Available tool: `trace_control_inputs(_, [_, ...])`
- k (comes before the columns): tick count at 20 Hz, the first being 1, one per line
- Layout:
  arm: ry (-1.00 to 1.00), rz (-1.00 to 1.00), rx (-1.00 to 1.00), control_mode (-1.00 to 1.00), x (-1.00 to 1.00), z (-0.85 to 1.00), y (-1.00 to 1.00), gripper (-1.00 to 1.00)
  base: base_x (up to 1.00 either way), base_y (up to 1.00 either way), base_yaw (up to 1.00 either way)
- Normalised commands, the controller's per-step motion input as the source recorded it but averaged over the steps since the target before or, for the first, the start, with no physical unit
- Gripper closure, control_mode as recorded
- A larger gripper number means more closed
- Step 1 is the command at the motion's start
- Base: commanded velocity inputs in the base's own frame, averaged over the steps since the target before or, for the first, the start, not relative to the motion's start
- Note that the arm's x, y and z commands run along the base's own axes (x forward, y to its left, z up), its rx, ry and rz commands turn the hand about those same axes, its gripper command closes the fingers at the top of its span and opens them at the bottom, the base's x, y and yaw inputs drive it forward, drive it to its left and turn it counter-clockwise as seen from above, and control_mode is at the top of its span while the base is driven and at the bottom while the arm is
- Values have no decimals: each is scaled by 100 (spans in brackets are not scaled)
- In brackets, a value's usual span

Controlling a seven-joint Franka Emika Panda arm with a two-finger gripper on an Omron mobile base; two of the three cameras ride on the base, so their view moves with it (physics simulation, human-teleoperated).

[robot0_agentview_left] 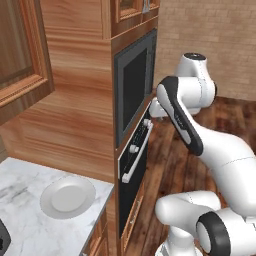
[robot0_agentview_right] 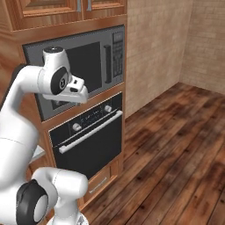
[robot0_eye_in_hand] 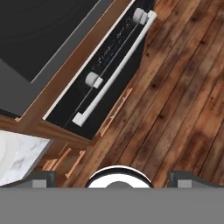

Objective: Take the baked cake out of the oven and place it on the plate for cooling. Then close the oven door.

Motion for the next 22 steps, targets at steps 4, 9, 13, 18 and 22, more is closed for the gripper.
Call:
trace_control_inputs(4, [0, -8, 15, -100, -10, -12, -52, -100, 0, 0, 0])
trace_control_inputs(9, [0, -4, 21, -100, 0, -27, -55, -100, 0, 0, 0])
trace_control_inputs(13, [5, -1, 25, -100, 3, -49, -24, -100, 0, 0, 0])
trace_control_inputs(18, [12, 0, 26, -100, 32, -73, 0, -100, 0, 0, 0])
trace_control_inputs(22, [16, 0, 22, -100, 54, -88, 9, -100, 0, 0, 0])
